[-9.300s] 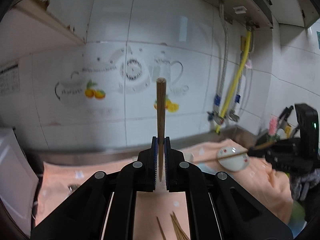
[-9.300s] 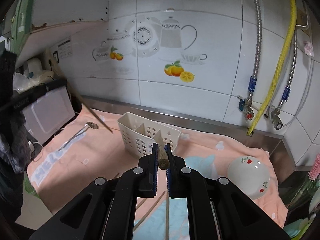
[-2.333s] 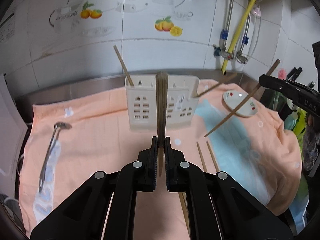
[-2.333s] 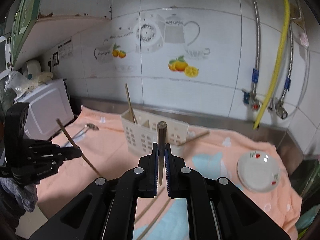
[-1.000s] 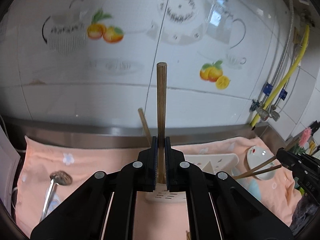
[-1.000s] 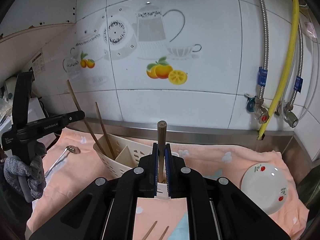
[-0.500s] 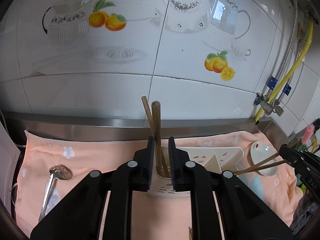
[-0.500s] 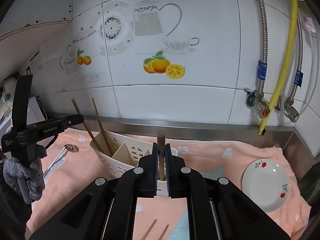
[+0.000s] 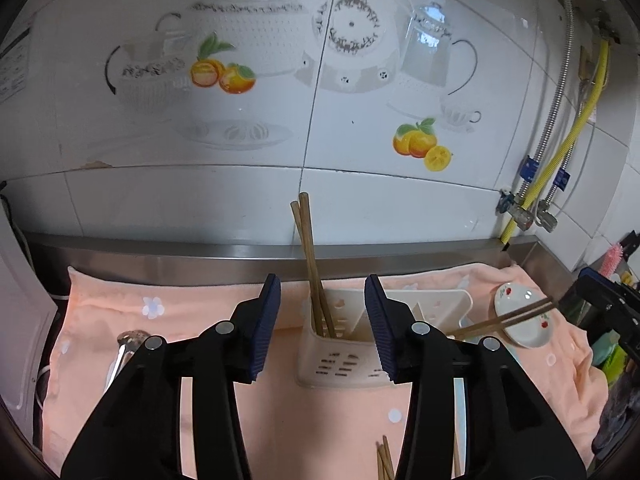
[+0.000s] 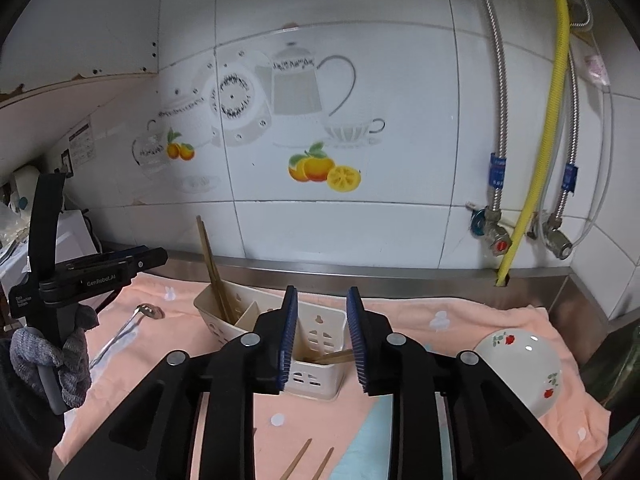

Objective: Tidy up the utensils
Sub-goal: 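Pull both open tools back from the caddy toward the loose chopsticks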

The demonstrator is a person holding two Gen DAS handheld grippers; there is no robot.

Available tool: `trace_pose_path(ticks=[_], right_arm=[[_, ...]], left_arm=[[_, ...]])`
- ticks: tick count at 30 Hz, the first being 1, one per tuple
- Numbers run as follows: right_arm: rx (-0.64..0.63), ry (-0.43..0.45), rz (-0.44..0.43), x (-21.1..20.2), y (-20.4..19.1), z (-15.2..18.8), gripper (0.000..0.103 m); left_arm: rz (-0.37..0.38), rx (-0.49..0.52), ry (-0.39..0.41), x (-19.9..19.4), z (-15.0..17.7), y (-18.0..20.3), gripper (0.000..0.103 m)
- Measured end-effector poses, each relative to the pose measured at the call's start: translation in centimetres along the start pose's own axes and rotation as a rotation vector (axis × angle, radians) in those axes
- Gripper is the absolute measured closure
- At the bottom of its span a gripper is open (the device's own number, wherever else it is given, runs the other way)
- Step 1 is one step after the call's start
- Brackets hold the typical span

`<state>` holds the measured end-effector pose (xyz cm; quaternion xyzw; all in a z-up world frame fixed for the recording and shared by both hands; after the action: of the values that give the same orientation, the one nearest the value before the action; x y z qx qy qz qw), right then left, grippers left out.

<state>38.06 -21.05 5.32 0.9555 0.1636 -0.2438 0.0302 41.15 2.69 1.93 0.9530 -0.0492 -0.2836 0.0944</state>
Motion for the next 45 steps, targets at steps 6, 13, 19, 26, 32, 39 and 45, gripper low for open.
trace_pose_path(ticks=[6, 13, 19, 26, 32, 39, 45], right_arm=[[0.002, 0.023, -0.013, -3.0, -0.8, 0.9, 0.07], [-0.001, 0.012, -0.034, -5.7, -2.1, 4.1, 0.062], [-0.051, -0.03, -0.009, -6.9, -3.5, 9.1, 0.058], [-0.064, -0.107, 0.018, -7.1, -4.7, 15.4, 0.058], [-0.059, -0.166, 0.039, -7.1, -5.5, 20.0, 0.058], [-0.024, -0.228, 0.044, -6.6, -6.8, 24.1, 0.063], [0.018, -0.285, 0.042, -5.1, -7.7, 26.7, 0.072]], left_arm=[[-0.001, -0.01, 0.016, -3.0, 1.3, -0.5, 0.05], [-0.013, -0.012, 0.031, -6.6, 4.1, -1.5, 0.038], [-0.028, -0.006, 0.022, -8.7, 7.5, -2.3, 0.024], [-0.032, -0.027, 0.004, -10.1, 11.1, -3.2, 0.02], [-0.044, -0.034, 0.005, -11.3, 13.2, -3.5, 0.018], [-0.051, -0.034, -0.003, -12.4, 15.6, -3.9, 0.018], [-0.053, -0.058, -0.008, -13.3, 17.4, -4.9, 0.018]])
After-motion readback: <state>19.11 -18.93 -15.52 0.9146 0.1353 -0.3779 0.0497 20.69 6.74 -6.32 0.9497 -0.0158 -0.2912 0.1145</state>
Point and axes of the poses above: each gripper's, at about its wrist camera, not at the fingertips, and x roughly the way its jaws point, y to its right, z to its underside, the point moved 7 cm from there along x, roughly the way its jaws point, and after that the axes turned 3 degrees about -x, right-handed, at the moved point
